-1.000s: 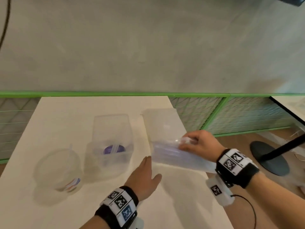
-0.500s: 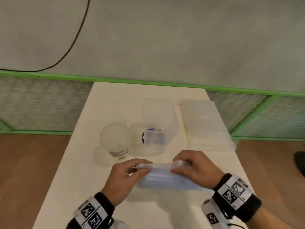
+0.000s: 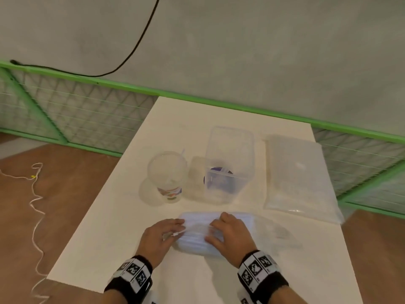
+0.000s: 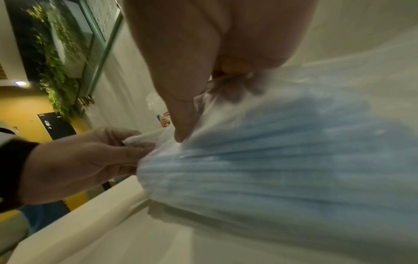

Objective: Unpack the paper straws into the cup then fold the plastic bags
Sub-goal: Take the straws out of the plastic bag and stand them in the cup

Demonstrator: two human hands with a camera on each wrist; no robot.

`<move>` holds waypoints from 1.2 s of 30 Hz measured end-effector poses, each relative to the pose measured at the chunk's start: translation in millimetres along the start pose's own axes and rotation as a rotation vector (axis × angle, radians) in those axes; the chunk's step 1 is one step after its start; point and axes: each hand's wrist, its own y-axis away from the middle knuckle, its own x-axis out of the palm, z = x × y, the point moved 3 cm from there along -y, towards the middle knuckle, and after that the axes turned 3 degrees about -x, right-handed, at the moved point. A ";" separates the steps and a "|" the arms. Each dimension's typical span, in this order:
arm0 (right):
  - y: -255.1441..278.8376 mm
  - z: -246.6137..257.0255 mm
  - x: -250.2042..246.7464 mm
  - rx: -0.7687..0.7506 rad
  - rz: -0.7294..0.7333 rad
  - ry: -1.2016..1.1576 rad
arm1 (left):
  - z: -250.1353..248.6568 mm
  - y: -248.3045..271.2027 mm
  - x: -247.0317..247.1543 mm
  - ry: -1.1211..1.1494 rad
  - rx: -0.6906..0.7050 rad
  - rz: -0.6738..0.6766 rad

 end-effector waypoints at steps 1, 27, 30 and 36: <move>1.4 0.0 3.0 -0.013 -0.027 0.025 | -0.3 -0.5 1.5 0.002 -0.006 -0.010; -27.2 92.2 -19.7 -0.046 -0.079 -0.259 | -54.7 27.1 -70.9 -0.022 0.120 -0.015; -39.8 114.5 -8.8 -0.073 -0.133 -0.330 | -52.6 22.7 -76.2 -0.047 0.158 0.032; -29.5 86.6 -14.9 -0.027 -0.188 -0.285 | -48.6 16.2 -88.8 -0.034 0.099 -0.019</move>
